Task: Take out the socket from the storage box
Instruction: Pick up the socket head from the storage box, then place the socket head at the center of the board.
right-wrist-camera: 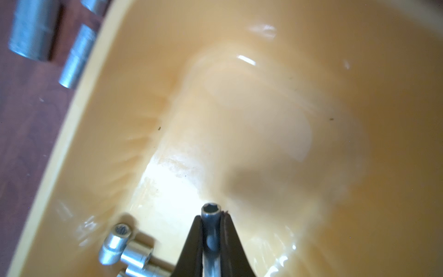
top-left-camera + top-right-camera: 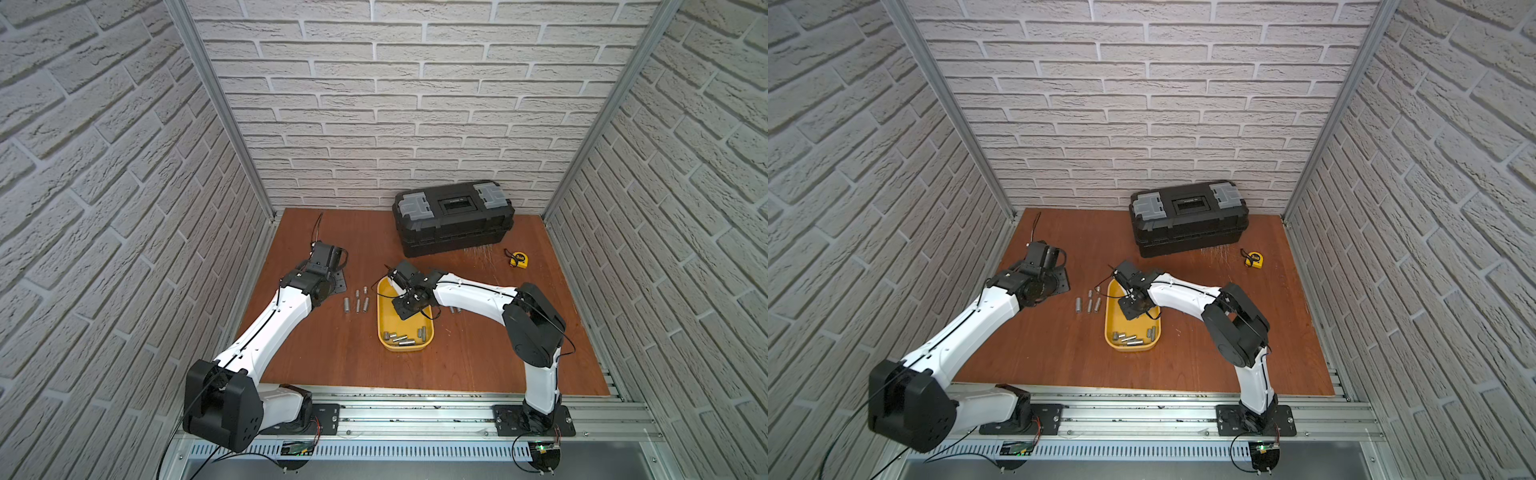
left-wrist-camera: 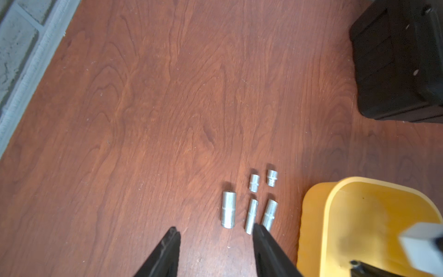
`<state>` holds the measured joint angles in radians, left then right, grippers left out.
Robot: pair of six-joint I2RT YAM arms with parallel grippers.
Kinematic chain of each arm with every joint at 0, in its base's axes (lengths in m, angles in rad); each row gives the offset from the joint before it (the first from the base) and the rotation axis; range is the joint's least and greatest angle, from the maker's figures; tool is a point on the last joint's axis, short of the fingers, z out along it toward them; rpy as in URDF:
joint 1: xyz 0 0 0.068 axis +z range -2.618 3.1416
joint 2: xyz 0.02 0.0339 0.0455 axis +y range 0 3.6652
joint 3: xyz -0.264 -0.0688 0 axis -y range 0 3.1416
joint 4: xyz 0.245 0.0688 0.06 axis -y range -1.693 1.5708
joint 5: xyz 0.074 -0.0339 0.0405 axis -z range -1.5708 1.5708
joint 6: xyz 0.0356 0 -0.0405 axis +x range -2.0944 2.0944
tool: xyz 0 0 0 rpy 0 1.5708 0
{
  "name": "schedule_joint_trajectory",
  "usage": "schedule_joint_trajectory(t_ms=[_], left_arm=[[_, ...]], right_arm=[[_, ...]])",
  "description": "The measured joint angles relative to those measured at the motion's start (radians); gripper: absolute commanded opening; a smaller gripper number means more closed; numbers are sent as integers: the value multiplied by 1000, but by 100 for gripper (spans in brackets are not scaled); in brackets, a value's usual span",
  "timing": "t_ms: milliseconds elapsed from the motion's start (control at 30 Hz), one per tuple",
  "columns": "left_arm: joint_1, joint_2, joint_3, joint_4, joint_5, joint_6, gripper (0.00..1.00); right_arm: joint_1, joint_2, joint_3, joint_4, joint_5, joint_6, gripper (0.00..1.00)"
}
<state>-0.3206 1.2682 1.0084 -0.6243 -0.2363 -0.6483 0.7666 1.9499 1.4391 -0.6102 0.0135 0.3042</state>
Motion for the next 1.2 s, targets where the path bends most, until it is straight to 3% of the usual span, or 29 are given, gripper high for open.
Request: schedule_joint_trajectory(t_ms=[300, 600, 867, 1200], left_arm=[[0, 27, -1, 5, 27, 0, 53], [-13, 50, -2, 26, 47, -3, 54], [-52, 78, -14, 49, 63, -15, 54], [-82, 104, -17, 56, 71, -26, 55]], right_arm=[[-101, -121, 21, -14, -30, -9, 7], [-319, -232, -84, -13, -6, -29, 7], [-443, -186, -152, -9, 16, -46, 7], [-496, -90, -173, 22, 16, -53, 8]])
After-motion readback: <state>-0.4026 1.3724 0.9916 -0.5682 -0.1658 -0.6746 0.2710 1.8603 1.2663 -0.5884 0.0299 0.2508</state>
